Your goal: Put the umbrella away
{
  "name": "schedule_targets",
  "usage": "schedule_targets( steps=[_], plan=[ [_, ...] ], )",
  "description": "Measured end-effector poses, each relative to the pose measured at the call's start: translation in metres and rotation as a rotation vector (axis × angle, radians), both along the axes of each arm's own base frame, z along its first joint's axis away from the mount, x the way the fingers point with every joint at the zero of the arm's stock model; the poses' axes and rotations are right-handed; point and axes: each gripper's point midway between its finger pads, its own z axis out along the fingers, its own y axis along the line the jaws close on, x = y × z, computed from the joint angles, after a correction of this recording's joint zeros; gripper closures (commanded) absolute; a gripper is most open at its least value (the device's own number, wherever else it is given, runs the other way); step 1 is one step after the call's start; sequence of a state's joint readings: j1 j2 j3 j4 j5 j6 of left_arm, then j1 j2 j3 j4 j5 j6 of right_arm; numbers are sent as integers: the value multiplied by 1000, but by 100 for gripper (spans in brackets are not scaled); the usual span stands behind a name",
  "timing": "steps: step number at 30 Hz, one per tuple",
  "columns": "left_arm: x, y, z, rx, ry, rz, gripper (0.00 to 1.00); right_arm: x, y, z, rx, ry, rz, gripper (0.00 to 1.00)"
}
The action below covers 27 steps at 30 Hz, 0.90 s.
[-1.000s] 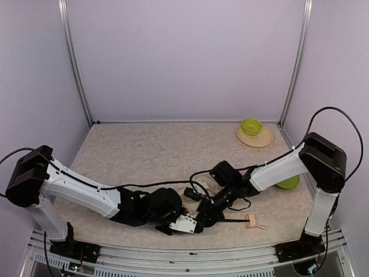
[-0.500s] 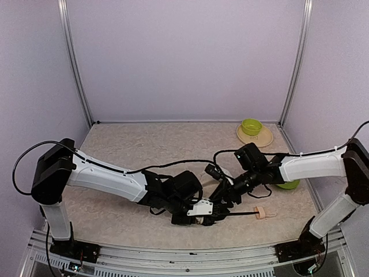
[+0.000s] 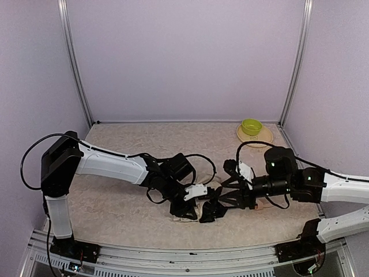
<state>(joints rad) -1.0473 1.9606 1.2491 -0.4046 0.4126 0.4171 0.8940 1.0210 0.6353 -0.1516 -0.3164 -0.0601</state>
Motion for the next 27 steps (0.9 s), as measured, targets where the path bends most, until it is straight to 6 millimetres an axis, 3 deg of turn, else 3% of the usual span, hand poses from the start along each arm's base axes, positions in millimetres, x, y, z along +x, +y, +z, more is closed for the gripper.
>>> schedule_targets(
  steps=[3,6,7,8,10,13,15,19,25,27],
  plan=[
    [1,-1,-1,6,61,13,78,-36,20,5,-8,-205,112,46],
    [0,-1,-2,15,100,23,78,-60,35,-20,-97,-341,201,42],
    [0,-1,-2,17,109,25,78,-67,41,-37,-159,-383,235,40],
    [0,-1,-2,18,117,26,78,-69,44,-49,-203,-409,254,33],
    [0,-1,-2,18,127,28,78,-68,48,-78,-322,-461,275,3],
    [0,-1,-2,17,134,28,78,-55,47,-104,-446,-541,276,0],
    [-1,-1,-2,17,140,27,78,-48,47,-109,-485,-595,273,0],
    [-4,-1,-1,17,163,22,78,-40,58,-104,-490,-668,271,12],
    [-5,-1,0,10,185,18,78,-32,71,-110,-507,-702,262,64],
    [-7,0,0,11,193,14,78,-31,70,-117,-526,-697,258,72]
  ],
)
